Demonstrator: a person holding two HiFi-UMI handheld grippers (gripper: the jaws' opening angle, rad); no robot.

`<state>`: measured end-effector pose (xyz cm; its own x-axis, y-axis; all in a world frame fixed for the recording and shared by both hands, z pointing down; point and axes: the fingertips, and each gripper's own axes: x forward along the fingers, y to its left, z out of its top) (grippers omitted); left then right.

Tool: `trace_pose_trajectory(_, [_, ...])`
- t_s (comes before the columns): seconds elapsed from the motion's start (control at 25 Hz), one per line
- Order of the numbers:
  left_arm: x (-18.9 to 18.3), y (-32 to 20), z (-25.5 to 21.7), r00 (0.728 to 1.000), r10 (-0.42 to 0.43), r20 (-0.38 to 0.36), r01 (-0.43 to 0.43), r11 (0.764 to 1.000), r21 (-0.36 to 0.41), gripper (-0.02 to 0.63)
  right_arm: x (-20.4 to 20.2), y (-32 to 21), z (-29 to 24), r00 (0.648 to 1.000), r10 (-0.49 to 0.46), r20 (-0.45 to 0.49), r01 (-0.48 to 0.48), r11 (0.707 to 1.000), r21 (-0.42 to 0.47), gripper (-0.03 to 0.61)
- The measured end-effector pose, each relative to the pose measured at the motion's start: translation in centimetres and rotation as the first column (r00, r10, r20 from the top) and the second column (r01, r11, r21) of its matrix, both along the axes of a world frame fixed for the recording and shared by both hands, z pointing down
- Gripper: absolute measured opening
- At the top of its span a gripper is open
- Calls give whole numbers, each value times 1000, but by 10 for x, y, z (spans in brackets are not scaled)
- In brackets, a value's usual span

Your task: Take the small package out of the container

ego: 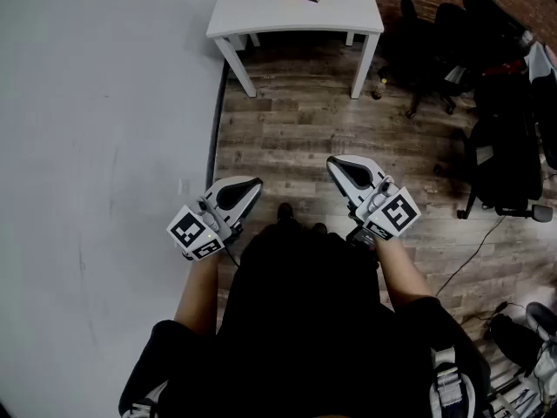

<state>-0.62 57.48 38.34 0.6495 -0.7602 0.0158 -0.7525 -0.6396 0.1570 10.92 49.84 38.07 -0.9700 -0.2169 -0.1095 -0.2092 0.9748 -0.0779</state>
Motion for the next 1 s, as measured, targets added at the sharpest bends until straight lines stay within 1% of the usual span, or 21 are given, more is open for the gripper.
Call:
trace_pose_trajectory(0.24, [10,-8,-8,1000,3,-12,-3,1000,7,15,17,1,-5,1000,18,0,-18,1000,11,5])
trace_pose_trajectory(0.36, [19,-9,-8,1000,18,-10,-18,1000,7,15,25,2,-2,1000,30,2,-30,1000,1,5])
trace_pose_trajectory(0.68, [40,-7,8,999,33,-14,-34,999,-17,15,40,13,13,1000,23,-18,-23,1000,-3,5])
trace_pose_trajectory(0.84, [45,-7,13,999,47,-24,-47,998,-28,15,50,11,10,999,39,-1,-39,999,-6,5])
trace_pose_trajectory(1.0, [43,-21,10,998,55,-23,-56,998,-19,15,54,-2,6,998,67,1,-67,998,-7,5])
